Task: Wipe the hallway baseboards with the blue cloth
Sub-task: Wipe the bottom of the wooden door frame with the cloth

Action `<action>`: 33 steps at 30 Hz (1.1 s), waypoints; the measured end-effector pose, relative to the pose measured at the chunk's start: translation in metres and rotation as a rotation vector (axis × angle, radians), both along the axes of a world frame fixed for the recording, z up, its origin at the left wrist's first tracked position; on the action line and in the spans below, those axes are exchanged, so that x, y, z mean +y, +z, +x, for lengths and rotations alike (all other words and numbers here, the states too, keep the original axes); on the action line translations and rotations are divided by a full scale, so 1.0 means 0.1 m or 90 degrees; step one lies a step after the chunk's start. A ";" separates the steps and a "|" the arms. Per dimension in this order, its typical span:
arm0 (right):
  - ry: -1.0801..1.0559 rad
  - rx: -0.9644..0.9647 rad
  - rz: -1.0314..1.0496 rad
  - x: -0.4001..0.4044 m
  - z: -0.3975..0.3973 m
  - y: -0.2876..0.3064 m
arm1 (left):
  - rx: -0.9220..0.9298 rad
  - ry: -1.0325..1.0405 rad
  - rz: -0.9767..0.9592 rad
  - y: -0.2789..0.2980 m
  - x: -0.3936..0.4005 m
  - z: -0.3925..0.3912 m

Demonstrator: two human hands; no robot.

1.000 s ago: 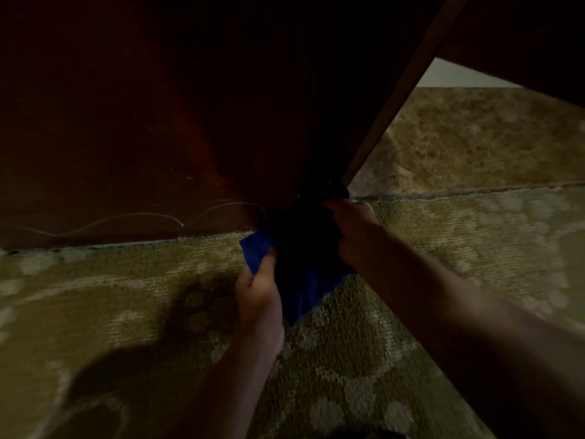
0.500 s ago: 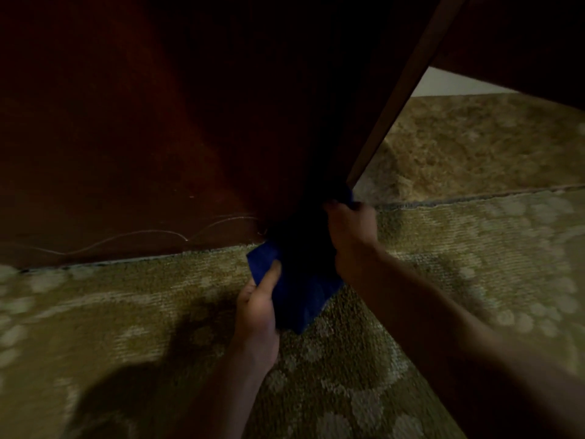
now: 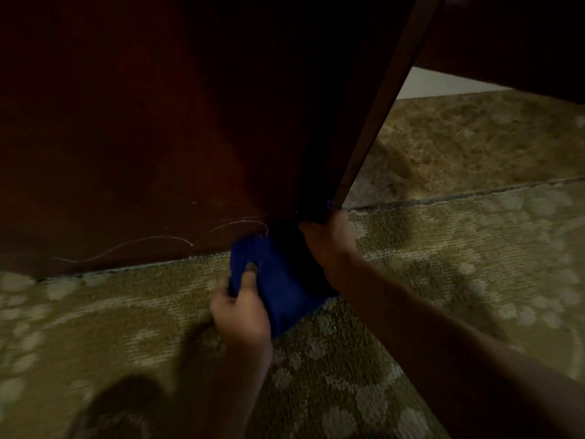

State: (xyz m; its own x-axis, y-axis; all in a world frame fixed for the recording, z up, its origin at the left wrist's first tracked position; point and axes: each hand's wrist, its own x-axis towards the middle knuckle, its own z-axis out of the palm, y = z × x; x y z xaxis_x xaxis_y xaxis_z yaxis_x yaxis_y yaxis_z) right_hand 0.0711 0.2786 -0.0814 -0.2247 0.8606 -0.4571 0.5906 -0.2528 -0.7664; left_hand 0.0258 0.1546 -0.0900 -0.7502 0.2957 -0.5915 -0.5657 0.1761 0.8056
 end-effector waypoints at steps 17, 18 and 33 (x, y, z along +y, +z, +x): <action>0.230 -0.153 0.190 -0.21 0.06 0.22 | -0.123 0.004 -0.070 -0.12 0.03 0.16; 0.238 -0.159 0.146 -0.20 0.06 0.18 | -0.114 0.012 -0.094 -0.12 -0.02 0.17; 0.351 -0.119 0.096 -0.41 0.06 -0.01 | -0.168 0.186 -0.109 -0.02 0.03 -0.06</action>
State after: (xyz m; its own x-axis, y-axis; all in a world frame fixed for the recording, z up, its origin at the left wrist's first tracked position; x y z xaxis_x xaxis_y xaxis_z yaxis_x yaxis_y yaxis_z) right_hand 0.0767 0.2379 -0.0821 -0.5843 0.6985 -0.4131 0.7315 0.2328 -0.6408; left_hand 0.0194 0.1574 -0.0921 -0.6036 -0.0259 -0.7969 -0.7949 0.0969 0.5990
